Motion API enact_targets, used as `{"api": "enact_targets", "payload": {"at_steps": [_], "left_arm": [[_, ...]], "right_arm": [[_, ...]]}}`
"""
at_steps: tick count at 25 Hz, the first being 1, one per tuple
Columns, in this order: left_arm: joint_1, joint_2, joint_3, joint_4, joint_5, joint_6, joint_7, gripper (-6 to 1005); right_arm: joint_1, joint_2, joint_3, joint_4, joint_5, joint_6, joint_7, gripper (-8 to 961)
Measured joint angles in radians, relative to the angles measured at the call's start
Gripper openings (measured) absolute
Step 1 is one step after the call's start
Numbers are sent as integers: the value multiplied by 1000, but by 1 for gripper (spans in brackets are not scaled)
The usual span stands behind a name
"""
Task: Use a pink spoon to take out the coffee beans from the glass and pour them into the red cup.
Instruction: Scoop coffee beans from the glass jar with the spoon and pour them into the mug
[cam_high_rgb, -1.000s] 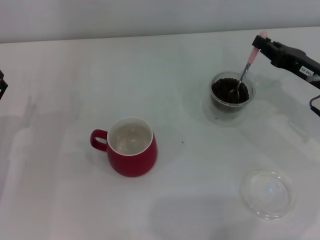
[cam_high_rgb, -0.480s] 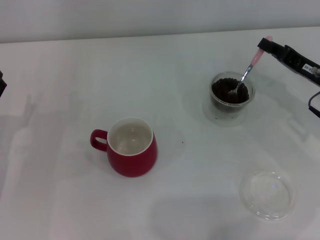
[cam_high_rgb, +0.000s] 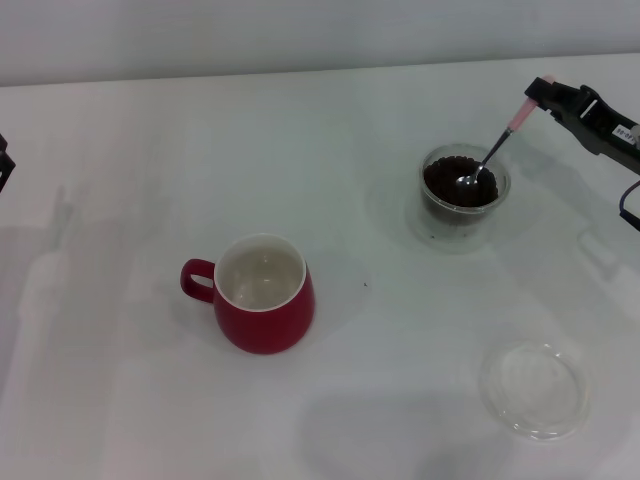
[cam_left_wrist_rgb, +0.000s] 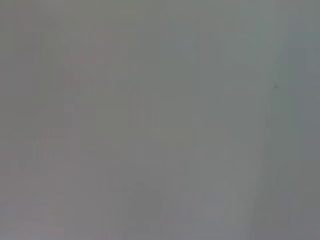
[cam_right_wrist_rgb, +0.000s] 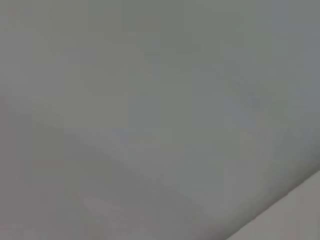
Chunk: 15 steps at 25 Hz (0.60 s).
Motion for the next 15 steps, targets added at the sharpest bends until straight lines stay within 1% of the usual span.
{"api": "enact_targets", "payload": {"at_steps": [10,15], "left_arm": [[-1,0,0,0,0,1,0,880],[-2,0,0,-2,0,-1,1,880]], "right_arm": [[-3,-1,4,0,27,42,82,179],[-6,-8,5,0,47,41,115,180]]}}
